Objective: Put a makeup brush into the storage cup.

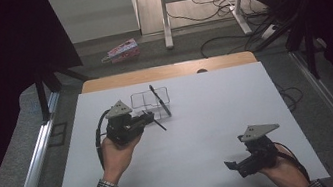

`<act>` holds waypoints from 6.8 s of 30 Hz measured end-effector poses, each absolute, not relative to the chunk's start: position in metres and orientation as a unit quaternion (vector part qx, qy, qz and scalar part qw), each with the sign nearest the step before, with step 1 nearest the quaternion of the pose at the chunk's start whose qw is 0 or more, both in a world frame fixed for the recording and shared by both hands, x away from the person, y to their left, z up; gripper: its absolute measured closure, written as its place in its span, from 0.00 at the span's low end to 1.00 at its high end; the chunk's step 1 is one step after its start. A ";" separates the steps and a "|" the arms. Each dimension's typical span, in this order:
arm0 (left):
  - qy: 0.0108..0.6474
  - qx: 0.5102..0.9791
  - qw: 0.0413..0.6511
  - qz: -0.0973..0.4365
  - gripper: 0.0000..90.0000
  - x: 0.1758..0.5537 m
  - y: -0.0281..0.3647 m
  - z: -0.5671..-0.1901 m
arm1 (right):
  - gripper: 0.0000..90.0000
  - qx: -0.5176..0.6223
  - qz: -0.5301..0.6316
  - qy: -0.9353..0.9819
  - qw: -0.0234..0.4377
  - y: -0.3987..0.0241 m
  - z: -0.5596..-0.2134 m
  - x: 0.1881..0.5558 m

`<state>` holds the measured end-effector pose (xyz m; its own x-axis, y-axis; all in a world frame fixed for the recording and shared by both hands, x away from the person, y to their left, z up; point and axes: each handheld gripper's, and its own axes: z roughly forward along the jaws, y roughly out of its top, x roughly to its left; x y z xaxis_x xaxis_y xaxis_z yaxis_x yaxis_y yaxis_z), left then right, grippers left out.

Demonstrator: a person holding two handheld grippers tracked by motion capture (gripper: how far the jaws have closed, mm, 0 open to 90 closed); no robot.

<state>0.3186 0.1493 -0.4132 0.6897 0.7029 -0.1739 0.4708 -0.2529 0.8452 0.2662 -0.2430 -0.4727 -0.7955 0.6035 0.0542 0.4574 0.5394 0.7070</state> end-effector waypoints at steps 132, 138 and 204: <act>0.431 0.772 0.424 0.195 0.82 0.422 0.095 -0.461 | 0.00 0.298 0.331 0.890 0.099 -0.262 -0.482 0.246; 0.417 0.775 0.428 0.204 0.52 0.420 0.095 -0.455 | 0.00 0.299 0.333 0.889 0.099 -0.262 -0.482 0.246; 0.357 0.820 0.393 0.213 0.00 0.369 0.136 -0.440 | 0.00 0.307 0.332 0.884 0.117 -0.266 -0.480 0.247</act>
